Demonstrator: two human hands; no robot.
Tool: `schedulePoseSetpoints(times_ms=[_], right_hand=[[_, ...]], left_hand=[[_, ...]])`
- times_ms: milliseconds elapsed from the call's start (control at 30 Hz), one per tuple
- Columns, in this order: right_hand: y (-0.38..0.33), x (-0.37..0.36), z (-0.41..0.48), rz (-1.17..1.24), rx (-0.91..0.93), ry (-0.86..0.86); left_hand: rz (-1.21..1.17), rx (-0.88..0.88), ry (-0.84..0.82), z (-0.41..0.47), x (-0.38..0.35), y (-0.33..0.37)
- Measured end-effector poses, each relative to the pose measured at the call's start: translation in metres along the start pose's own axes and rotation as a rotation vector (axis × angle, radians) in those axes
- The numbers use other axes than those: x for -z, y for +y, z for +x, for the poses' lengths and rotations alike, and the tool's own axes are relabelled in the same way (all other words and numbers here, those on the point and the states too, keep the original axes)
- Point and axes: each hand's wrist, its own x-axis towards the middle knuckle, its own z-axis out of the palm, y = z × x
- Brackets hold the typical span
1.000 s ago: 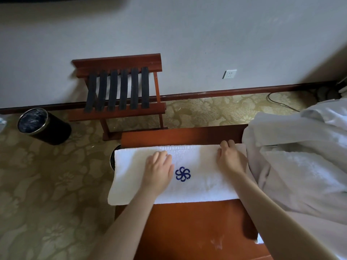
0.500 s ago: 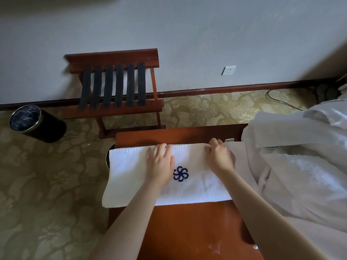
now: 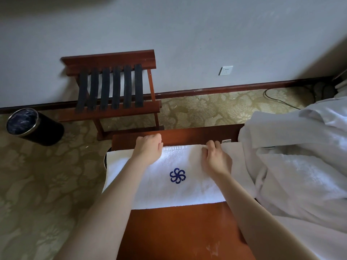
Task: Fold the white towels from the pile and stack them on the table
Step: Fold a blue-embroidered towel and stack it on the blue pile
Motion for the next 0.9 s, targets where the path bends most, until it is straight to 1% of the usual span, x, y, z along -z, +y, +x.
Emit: schedulePoseSetpoints(times_ms=[67, 200, 433, 533, 633, 767, 833, 900], right_hand=[[0.001, 0.000, 0.001, -0.004, 0.005, -0.002], [0.000, -0.001, 0.000, -0.024, 0.007, 0.010], [0.000, -0.001, -0.001, -0.037, 0.021, 0.017], [-0.001, 0.000, -0.002, -0.028, 0.024, 0.031], [-0.001, 0.001, -0.003, -0.030, 0.028, 0.023], [-0.003, 0.006, 0.001, -0.003, -0.006, -0.030], [-0.003, 0.012, 0.007, 0.025, -0.051, -0.087], [-0.005, 0.020, 0.013, -0.032, -0.030, -0.148]], left_hand=[[-0.005, 0.019, 0.033, 0.003, 0.006, -0.006], [-0.042, 0.039, 0.000, -0.004, 0.008, -0.009], [-0.143, -0.025, -0.060, -0.003, 0.002, 0.014], [-0.097, -0.053, -0.103, 0.000, -0.005, 0.021], [-0.026, -0.033, -0.146, 0.002, -0.013, 0.023], [0.008, -0.061, -0.191, 0.006, -0.014, 0.026], [-0.015, -0.087, -0.164, 0.009, -0.011, 0.026], [-0.024, -0.083, -0.142, 0.010, -0.006, 0.026]])
